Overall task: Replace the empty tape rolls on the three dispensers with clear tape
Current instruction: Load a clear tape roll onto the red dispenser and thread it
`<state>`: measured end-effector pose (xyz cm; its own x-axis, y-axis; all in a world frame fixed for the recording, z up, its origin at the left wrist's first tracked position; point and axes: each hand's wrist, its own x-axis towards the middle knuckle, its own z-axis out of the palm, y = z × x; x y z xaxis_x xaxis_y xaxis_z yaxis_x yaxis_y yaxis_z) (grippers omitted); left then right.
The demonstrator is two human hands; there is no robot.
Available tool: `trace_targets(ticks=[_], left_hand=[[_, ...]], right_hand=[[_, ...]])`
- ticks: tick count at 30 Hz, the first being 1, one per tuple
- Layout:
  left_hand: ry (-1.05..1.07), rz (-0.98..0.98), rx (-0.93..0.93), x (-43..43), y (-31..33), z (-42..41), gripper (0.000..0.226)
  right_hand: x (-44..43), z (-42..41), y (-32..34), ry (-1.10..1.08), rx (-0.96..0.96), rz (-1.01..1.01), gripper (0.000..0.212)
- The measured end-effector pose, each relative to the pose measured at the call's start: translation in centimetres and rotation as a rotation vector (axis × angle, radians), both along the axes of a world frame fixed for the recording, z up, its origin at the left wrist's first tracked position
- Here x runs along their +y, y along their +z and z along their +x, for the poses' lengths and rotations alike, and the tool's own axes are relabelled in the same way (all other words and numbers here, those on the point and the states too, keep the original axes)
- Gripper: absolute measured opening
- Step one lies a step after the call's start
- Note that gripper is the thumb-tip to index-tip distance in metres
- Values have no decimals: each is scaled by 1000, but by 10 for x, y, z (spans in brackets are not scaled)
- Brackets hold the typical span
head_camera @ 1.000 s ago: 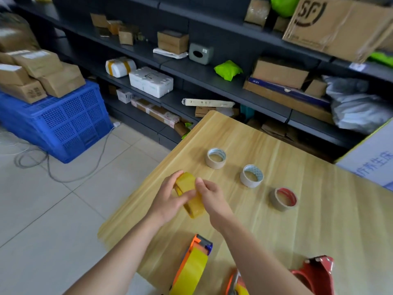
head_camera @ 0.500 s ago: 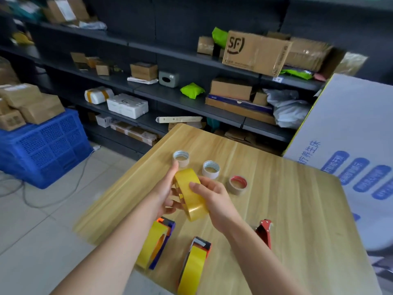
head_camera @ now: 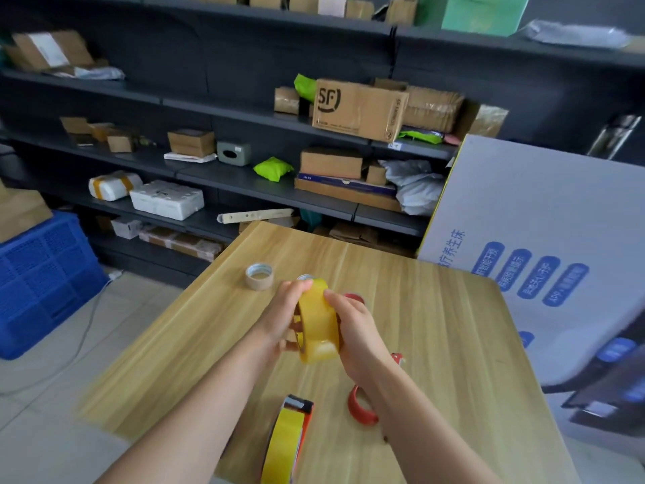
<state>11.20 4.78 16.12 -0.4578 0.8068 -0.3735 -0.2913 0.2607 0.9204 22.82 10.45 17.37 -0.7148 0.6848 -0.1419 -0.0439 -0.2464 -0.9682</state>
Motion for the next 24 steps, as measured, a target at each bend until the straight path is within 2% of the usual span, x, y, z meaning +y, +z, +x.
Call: trace_targets(ticks=[1,4,7,11,13,16,19,22,24], left_hand=[[-17,-50,-78,4,0,-1,65],[-29,-138,-236,16,1,-4,67],[-78,-182,-249,28,-1,-9,76],[-155,-160,-170,41,-7,-11,82],[-119,-43,-101,46,-6,-6,72],[-133,135,107,49,0,5,48],[-270,240,179,52,-2,12,54],[-313,247,215,64,-5,19,47],[-293,221,240,74,-2,24,36]], right_hand=[[2,2,1,20,0,41,19],[6,10,4,87,7,130,28],[10,17,6,97,-1,170,37],[15,21,1,4,-17,186,35],[16,22,-1,-43,-41,191,31],[19,29,-1,-122,-57,118,24],[30,35,1,-218,-40,0,24],[48,41,3,-261,-23,-154,31],[56,48,4,-195,0,-165,30]])
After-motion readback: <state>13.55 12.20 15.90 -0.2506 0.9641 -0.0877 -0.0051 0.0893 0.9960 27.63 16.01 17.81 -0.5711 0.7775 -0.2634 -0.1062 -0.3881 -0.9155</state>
